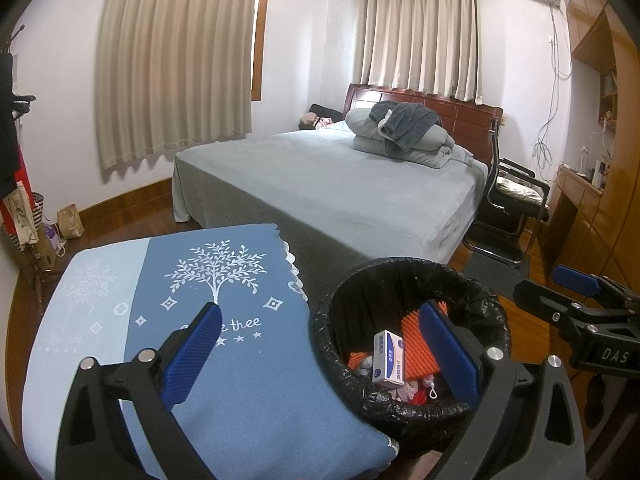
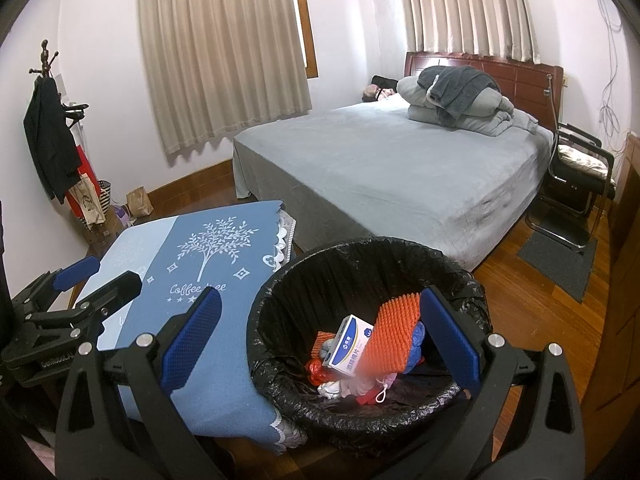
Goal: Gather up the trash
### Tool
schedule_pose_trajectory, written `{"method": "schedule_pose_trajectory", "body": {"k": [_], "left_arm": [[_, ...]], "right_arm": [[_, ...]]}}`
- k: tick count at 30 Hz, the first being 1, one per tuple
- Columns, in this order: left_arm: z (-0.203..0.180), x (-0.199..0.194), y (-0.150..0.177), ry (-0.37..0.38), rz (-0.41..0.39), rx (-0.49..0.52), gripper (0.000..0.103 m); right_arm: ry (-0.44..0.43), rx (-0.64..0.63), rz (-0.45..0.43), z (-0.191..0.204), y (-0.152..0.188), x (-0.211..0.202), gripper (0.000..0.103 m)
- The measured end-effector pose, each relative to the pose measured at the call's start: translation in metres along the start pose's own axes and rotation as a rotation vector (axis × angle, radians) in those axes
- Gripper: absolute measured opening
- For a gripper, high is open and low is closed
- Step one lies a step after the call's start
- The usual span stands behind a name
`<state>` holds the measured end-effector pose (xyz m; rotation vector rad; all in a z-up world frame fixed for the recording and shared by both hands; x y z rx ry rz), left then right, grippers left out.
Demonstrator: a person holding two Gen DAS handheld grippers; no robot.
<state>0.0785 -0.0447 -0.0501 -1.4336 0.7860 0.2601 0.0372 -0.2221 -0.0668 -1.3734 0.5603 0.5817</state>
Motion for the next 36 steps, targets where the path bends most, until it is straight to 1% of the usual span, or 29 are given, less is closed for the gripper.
{"method": "schedule_pose_trajectory", "body": {"k": [36], "left_arm": [[-0.0004, -0.0013, -0.0029, 0.0, 0.003, 0.001, 0.097]], "right_arm": [[0.0, 0.001, 0.003, 0.0006, -0.0006, 0.0007, 0.097]]}}
Point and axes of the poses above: each gripper's, at about its wrist camera, not at the fingertips, and x roughly the way its jaws point, z to its left, y to its underside, the point moved 8 cm from there along x, roughly the way its jaws point, and after that the axes turned 8 degrees about z, right-handed, at the moved point
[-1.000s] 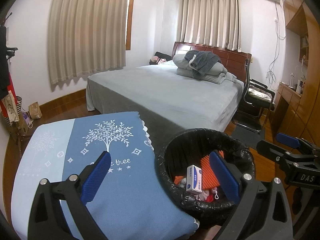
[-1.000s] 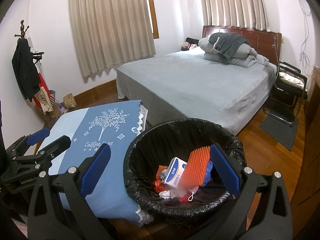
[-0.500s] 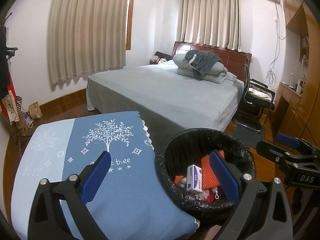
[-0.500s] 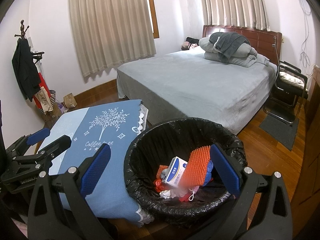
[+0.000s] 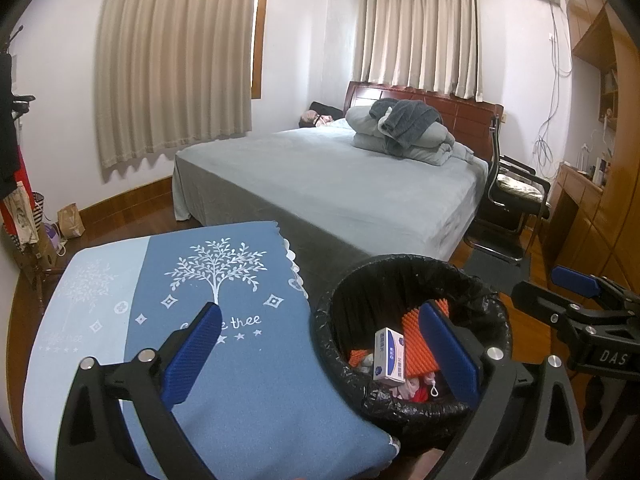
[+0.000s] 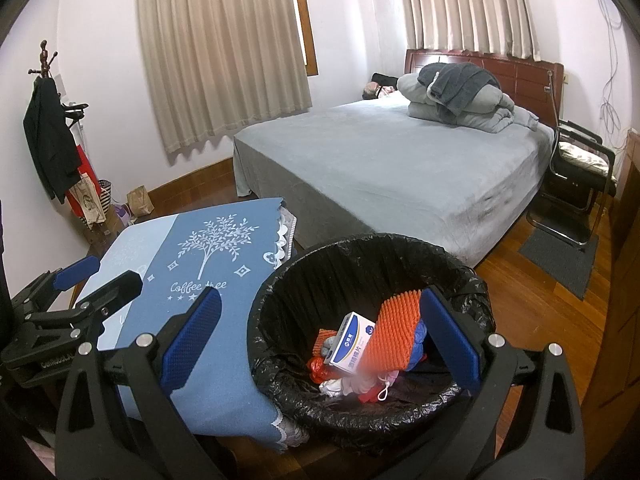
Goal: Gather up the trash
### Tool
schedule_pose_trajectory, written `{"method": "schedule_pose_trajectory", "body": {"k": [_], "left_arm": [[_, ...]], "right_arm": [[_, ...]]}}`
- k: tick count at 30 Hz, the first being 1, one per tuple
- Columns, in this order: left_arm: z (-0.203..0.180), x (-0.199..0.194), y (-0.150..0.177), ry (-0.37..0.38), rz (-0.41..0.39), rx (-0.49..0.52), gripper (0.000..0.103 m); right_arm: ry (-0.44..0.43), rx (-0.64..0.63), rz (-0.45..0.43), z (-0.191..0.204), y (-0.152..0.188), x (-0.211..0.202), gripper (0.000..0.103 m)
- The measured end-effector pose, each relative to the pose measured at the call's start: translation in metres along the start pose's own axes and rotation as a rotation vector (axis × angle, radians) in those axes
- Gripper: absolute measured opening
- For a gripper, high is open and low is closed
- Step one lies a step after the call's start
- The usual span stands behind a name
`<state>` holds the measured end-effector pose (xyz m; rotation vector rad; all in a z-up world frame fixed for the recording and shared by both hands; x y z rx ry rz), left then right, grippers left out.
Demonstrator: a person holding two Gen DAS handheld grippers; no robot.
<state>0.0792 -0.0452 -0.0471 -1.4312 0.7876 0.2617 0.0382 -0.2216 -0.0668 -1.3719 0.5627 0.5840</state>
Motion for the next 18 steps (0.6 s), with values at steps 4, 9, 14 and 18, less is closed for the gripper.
{"method": "schedule_pose_trajectory", "body": {"k": [4, 9, 14, 18], "left_arm": [[0.0004, -0.0007, 0.0009, 0.0, 0.001, -0.001, 0.097], [-0.0002, -0.0005, 0.0002, 0.0, 0.001, -0.001, 0.097], [0.0003, -0.0013, 0.0005, 0.0, 0.002, 0.0, 0.097], [-0.0001, -0.002, 0.0001, 0.001, 0.002, -0.001, 0.097]], "right_arm": [[0.0, 0.0, 0.0, -0.0001, -0.0003, 0.0, 0.097], [0.0, 0.0, 0.0, -0.0001, -0.0005, -0.0001, 0.097], [0.0, 0.0, 0.002, -0.0003, -0.0009, 0.0, 0.097], [0.0, 0.001, 0.001, -0.0002, -0.0012, -0.0003, 0.097]]}}
Point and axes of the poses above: each gripper's, at about its wrist camera, not at the fingertips, and x roughly the way its jaws point, z to its left, y to its underside, the point moved 8 cm from there along x, roughly the way its jaws point, and after that the axes turned 8 degrees about z, right-handed, at the moved point
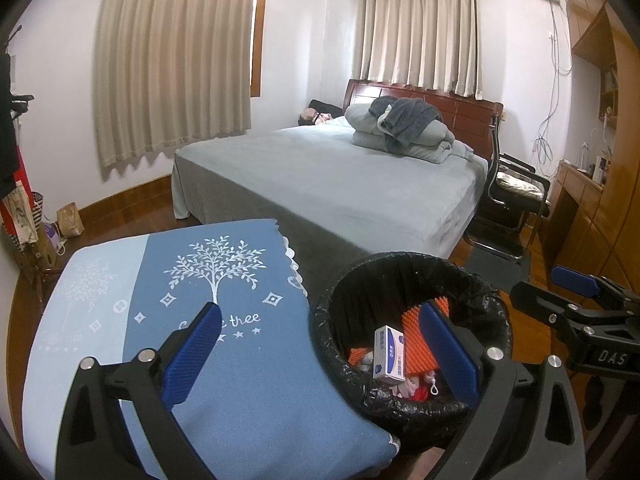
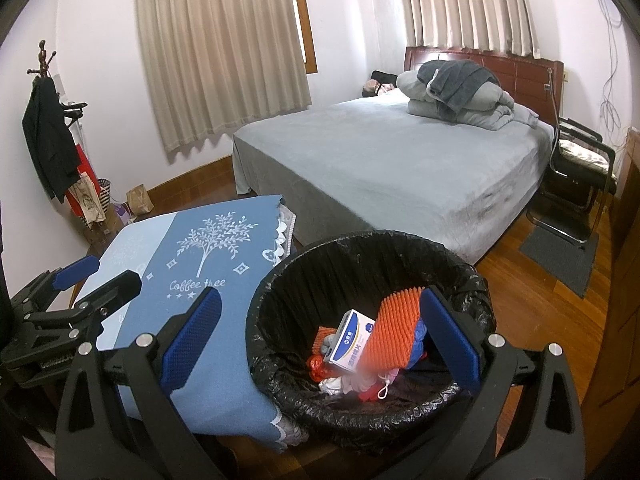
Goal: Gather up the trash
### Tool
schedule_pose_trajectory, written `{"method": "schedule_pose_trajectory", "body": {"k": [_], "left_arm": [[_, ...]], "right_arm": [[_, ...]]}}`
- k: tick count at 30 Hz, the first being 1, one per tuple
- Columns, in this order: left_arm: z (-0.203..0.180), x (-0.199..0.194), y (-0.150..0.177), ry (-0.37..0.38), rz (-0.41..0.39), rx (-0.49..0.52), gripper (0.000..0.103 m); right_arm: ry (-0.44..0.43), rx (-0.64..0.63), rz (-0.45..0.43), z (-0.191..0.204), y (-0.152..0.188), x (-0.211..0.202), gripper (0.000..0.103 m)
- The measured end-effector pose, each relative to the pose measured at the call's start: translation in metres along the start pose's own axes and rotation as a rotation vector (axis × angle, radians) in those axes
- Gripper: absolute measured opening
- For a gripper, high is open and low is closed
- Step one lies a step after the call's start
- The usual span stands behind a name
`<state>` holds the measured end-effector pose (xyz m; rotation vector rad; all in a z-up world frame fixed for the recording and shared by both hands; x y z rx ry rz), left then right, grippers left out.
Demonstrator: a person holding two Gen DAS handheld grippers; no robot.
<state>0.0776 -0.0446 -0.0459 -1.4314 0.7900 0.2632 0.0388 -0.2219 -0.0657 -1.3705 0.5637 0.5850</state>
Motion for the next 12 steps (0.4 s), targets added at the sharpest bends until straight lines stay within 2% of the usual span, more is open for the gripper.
{"method": "schedule_pose_trajectory", "body": {"k": [12], "left_arm": [[-0.0005, -0.0001, -0.0007, -0.001, 0.003, 0.003, 0.097]], "right_arm": [[-0.001, 0.0, 0.001, 0.0009, -0.0008, -0.0005, 0.097]]}}
Point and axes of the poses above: each gripper's, at about its wrist camera, not at the fingertips, and x roughly the way its jaws point, z to its left, y to its underside, the point moved 8 cm from there along x, roughly the way its jaws point, and after that the axes turned 8 degrees about z, right-handed, at the moved point
